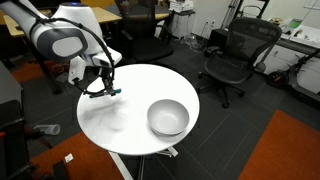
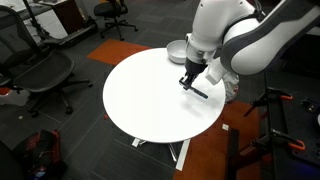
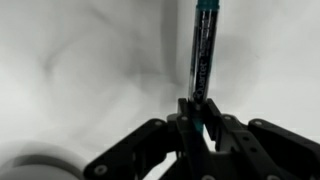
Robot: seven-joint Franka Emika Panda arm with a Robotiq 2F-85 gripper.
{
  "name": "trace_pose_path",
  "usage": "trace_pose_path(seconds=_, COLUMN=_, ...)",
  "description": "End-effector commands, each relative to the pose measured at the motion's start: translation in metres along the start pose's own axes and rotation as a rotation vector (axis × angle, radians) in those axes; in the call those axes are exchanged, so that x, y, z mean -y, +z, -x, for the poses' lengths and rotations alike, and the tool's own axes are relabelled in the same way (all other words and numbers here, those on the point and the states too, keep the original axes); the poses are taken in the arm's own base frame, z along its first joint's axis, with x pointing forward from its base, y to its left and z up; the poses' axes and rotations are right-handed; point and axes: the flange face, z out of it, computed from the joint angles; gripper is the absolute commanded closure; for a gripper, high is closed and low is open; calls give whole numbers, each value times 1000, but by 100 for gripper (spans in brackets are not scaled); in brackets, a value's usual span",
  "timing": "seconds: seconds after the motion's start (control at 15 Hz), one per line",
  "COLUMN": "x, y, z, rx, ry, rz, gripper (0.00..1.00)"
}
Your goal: Remove the marker from the bowl and put it on the table
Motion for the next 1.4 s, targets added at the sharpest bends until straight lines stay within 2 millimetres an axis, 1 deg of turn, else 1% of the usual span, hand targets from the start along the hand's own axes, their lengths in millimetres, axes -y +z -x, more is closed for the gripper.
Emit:
trace_pose_path(seconds=0.0, x=-2, y=13, z=7, rx=-17, ry=-2, rz=19, gripper=95)
trace_pose_path(seconds=0.27, x=0, y=23, z=12, rx=1, ry=-12, rz=32, gripper=95)
trace_pose_path(seconds=0.47, x=2, y=25, z=15, rx=9, ry=-19, rz=36, gripper=95)
trace_pose_path(seconds=0.53, x=5, y=28, z=24, rx=12, ry=-19, rz=35, gripper=95)
trace_pose_path(seconds=0.6, x=5, y=29, z=26, rx=15, ry=-17, rz=36, gripper=56)
trace_pose_path(seconds=0.67, x=6, y=30, z=29, rx=18, ry=-18, rz=37, gripper=53)
trace_pose_path(seconds=0.73, x=7, y=31, z=31, rx=22, ry=-21, rz=36, gripper=48)
trace_pose_path(seconds=0.8, x=8, y=32, z=30, rx=24, ry=-22, rz=38, gripper=39)
trace_pose_path(seconds=0.87, x=5, y=31, z=25, rx=25, ry=-23, rz=38, gripper=33)
trace_pose_path(seconds=1.13, x=-2, y=28, z=19, rx=17, ry=-14, rz=40, gripper=2)
trace_pose_path(seconds=1.2, x=-3, y=27, z=17, rx=15, ry=-10, rz=40, gripper=0)
trace_pose_path(seconds=1.33, x=-5, y=20, z=13, rx=9, ry=-3, rz=31, gripper=0)
